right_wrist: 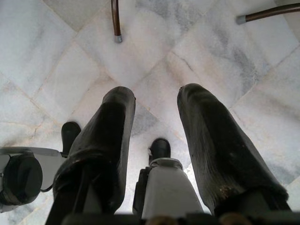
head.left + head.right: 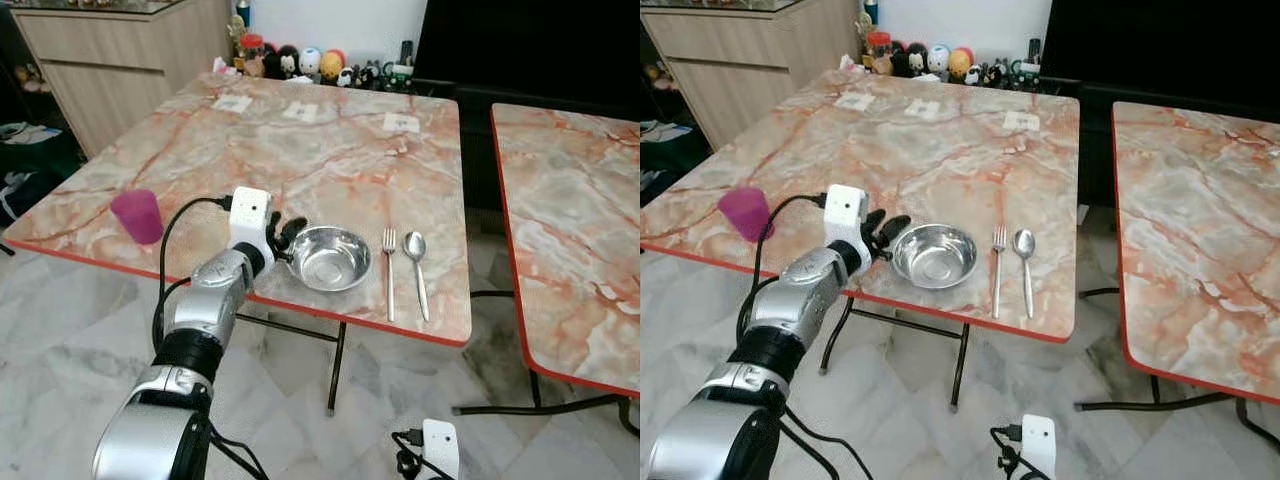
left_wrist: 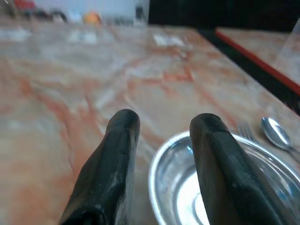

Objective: Setting the table

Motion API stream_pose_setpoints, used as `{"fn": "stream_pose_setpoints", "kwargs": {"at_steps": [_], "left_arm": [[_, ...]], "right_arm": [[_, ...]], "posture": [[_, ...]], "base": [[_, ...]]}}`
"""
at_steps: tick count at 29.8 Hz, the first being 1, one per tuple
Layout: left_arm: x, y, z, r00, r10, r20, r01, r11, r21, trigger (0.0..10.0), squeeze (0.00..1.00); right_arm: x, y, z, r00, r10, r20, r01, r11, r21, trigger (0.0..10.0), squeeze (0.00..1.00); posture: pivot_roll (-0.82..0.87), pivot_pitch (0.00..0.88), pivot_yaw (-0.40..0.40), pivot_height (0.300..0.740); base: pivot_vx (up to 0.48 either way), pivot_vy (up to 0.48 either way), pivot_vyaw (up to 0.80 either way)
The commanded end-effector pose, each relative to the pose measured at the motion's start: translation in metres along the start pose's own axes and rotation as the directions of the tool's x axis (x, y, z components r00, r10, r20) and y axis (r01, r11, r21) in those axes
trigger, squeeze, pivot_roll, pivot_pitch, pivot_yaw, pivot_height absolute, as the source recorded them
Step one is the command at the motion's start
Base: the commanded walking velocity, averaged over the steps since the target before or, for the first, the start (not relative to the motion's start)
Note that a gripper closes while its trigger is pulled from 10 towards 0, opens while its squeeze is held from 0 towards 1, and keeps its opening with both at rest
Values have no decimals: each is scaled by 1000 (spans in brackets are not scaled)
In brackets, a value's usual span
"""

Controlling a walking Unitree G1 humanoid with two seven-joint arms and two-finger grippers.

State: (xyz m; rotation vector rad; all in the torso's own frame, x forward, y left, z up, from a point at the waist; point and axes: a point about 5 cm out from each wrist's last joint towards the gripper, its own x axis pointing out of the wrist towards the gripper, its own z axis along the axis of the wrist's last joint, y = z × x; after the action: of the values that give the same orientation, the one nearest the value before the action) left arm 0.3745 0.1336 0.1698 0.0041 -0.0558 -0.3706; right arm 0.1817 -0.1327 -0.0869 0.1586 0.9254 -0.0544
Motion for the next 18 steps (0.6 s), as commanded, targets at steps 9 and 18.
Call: {"fn": "stream_pose_setpoints", "kwargs": {"at_steps": [9, 18], "left_arm": [[-64, 28, 2, 984, 110, 144, -141, 964, 227, 10000, 0], [-90, 40, 8, 963, 193, 188, -232, 950, 211, 10000, 0]], "right_arm": [[-2, -2, -4, 1000, -17, 23, 16, 999, 40, 10000, 0], [-2, -4, -4, 1000, -12, 19, 12, 1000, 14, 10000, 0]], "posture": [[111, 22, -14, 740], [127, 2, -27, 740]], "base": [[0, 0, -547], [0, 0, -662]]}}
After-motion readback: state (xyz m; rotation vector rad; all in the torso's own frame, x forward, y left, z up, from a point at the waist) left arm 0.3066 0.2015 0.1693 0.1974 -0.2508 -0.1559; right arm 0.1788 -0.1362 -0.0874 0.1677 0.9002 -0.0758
